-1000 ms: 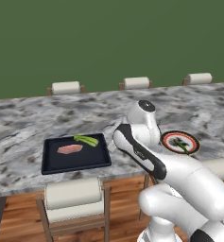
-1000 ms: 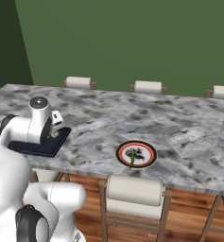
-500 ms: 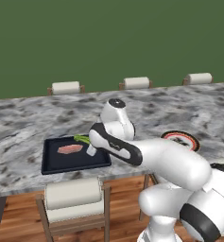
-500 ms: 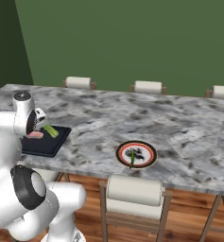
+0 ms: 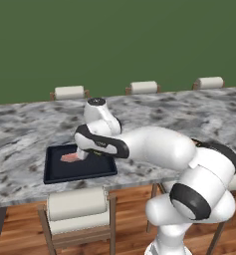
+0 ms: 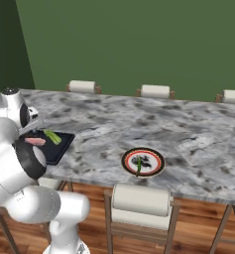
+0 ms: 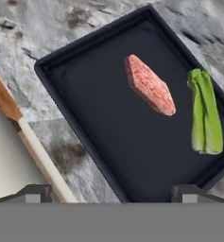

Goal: Create a steak meal by picking up the steak and asparagus from the tray and placing them on the plate. Leave the celery on the tray.

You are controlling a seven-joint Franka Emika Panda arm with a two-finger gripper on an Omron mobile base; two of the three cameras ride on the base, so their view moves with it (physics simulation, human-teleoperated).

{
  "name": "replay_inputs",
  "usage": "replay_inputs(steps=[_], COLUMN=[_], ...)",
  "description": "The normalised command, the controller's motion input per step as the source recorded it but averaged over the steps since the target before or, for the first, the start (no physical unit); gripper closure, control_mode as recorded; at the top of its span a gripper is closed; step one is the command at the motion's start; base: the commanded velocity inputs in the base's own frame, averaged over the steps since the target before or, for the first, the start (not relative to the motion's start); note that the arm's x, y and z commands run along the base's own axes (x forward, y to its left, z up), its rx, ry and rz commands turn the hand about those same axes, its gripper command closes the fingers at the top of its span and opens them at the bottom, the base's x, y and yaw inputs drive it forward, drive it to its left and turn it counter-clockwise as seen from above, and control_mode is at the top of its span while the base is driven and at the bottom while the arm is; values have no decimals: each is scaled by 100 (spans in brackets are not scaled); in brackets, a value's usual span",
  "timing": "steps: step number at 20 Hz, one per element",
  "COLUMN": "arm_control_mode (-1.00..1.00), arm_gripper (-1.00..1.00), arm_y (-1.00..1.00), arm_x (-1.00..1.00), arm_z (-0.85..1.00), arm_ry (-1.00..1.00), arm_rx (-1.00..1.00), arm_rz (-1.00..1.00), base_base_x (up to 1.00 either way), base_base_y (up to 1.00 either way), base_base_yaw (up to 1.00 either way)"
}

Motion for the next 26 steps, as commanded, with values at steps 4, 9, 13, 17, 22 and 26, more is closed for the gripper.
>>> replay_inputs(steps=[4,9,13,17,22,26], arm_control_mode=[-100,-100,-100,-100,-100,-100], arm_gripper=[-100,-100,-100,-100,-100,-100], arm_y=[1,5,8,15,23,27], arm_x=[18,22,26,31,33,28], arm_z=[-15,-39,-37,-35,-29,-15], arm_ry=[0,0,0,3,7,9], arm_rx=[-2,0,0,0,-2,-4], arm_rz=[0,4,7,8,5,3], base_base_x=[0,0,0,0,0,0], base_base_y=[0,0,0,0,0,0], base_base_yaw=[0,0,0,0,0,0])
